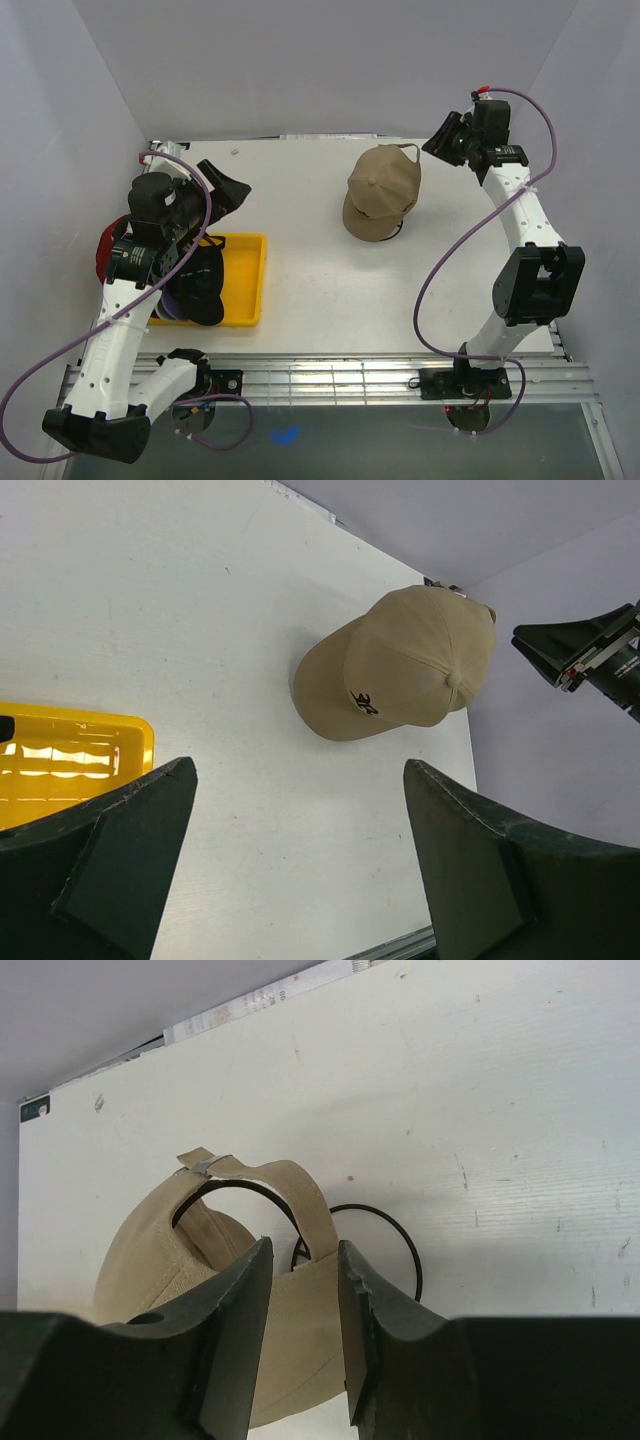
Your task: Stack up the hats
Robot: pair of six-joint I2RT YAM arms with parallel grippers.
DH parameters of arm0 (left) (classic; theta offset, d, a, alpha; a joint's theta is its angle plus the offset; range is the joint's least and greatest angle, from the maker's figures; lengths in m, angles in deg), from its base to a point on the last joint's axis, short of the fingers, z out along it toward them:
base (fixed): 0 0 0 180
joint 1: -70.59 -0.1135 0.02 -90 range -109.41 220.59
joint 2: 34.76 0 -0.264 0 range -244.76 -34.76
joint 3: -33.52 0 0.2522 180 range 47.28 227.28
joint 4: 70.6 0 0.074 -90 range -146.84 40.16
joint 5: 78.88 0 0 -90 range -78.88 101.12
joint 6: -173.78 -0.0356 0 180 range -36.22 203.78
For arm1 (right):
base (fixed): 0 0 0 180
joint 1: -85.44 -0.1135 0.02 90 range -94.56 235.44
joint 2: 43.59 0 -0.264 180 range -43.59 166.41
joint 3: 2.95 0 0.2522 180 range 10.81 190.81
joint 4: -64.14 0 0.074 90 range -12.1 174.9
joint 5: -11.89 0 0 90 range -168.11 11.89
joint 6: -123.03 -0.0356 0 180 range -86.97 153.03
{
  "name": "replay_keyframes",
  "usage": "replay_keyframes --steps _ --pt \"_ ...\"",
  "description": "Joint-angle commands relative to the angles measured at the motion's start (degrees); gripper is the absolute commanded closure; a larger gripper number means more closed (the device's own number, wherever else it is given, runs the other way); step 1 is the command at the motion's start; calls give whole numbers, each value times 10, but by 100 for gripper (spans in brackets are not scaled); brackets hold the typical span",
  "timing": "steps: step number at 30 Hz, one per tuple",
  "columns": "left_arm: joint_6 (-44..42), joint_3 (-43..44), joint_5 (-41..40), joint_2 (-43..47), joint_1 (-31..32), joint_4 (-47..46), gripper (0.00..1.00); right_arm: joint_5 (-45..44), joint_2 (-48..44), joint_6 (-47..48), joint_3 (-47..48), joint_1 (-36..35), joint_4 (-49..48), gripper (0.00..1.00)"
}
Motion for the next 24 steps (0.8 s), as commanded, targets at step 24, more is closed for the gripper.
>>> replay_keyframes --steps 24 --pt "-10 -6 -11 20 2 15 5 -37 49 48 51 -37 34 66"
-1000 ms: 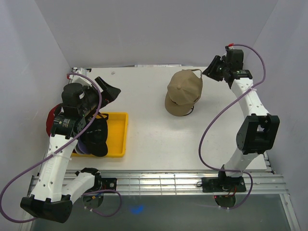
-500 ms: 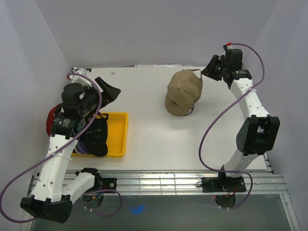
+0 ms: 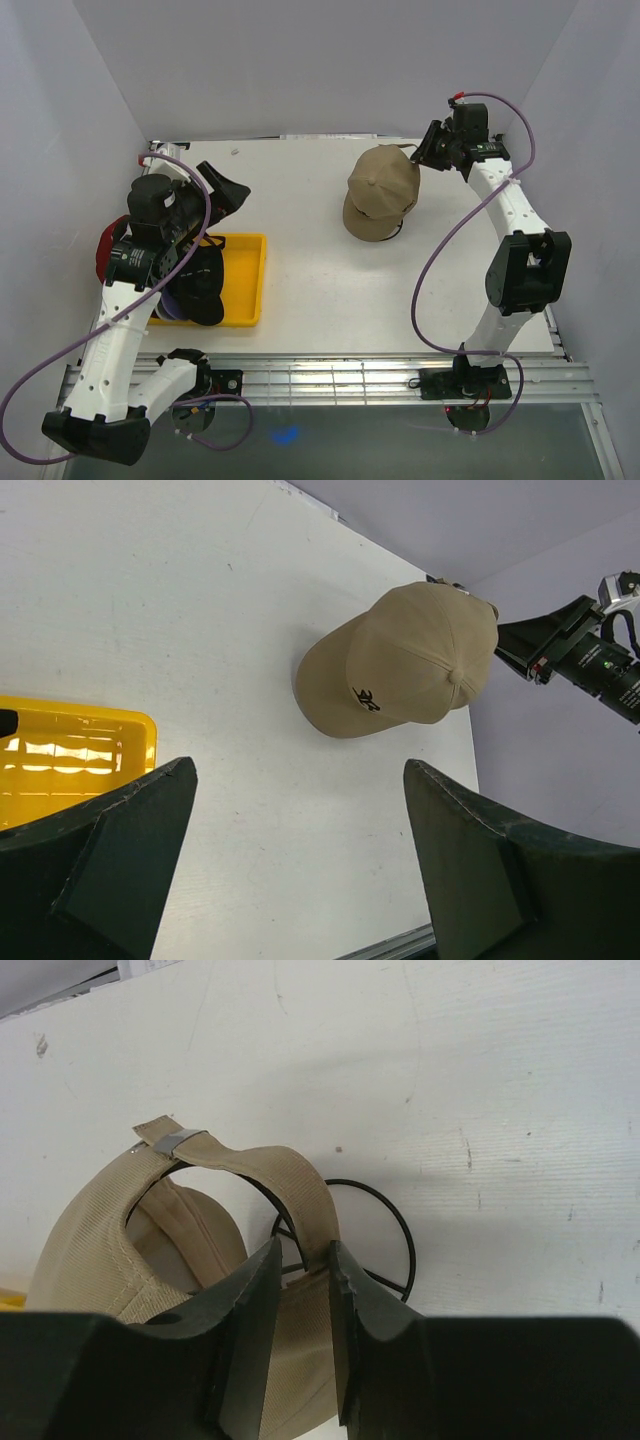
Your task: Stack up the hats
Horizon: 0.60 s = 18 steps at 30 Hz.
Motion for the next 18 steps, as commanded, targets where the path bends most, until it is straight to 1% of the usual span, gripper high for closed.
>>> replay_keyframes --steps 1,10,18 --pt "-10 -3 -11 15 2 9 5 -22 1 13 30 0 7 69" --pt "-11 -5 -13 15 2 9 5 -40 26 24 67 0 28 77" --pt "-13 -5 -16 12 2 9 5 -40 57 27 110 0 48 82"
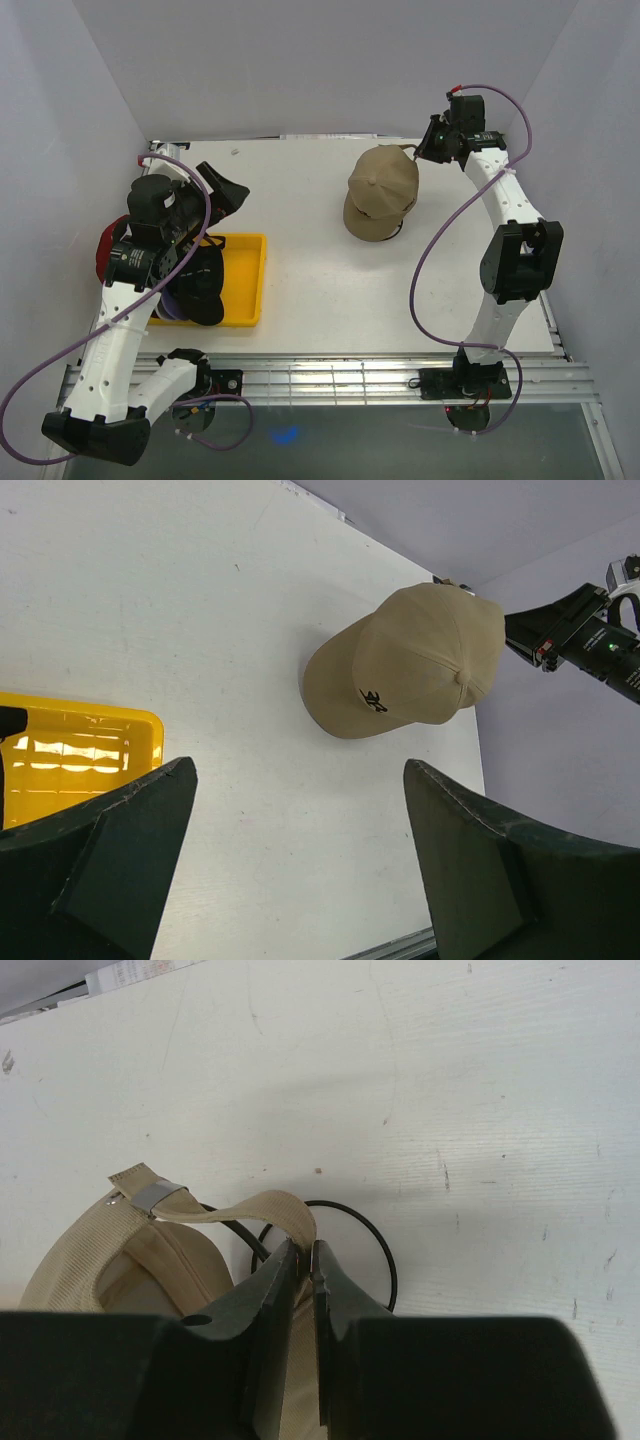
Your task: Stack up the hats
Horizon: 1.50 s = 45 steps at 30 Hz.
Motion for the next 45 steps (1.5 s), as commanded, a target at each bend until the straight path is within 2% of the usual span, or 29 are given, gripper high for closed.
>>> replay_keyframes --steps 1,17,39,45 --pt "-10 -5 -9 11 2 3 5 -11 11 14 36 -1 8 82" --pt "-16 -4 -14 4 2 5 5 -9 62 25 82 -2 21 86" --pt "-18 -9 -17 8 2 10 5 6 87 28 102 -6 -7 84" --pt "-20 -9 -19 10 2 13 5 14 101 28 133 -9 -6 84"
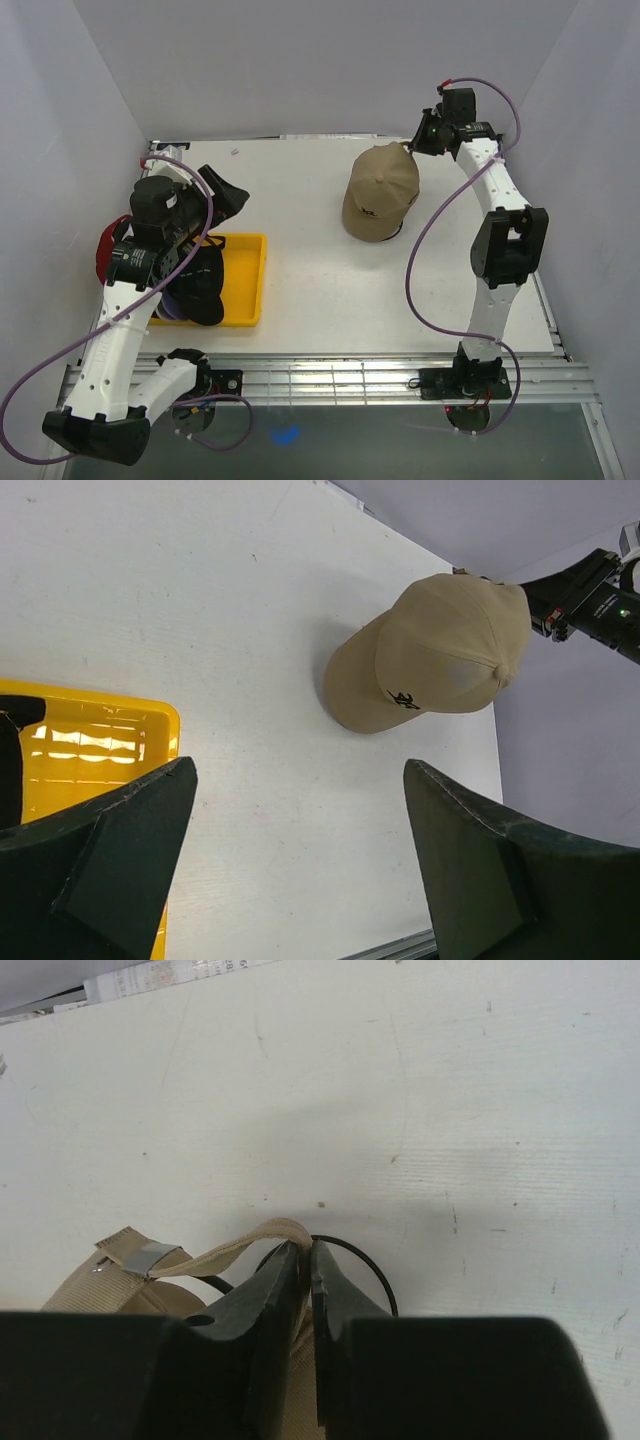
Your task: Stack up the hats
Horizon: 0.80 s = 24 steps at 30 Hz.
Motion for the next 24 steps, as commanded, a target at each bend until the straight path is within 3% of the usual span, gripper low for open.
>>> replay_keyframes --steps 1,16,24 --pt "-10 -1 -12 10 2 3 5 8 16 9 42 -5 -26 84" --pt "-14 -5 -16 15 2 6 5 21 37 20 55 -19 -31 80" --pt "-15 -8 -17 18 2 6 5 19 28 21 71 -19 -25 70"
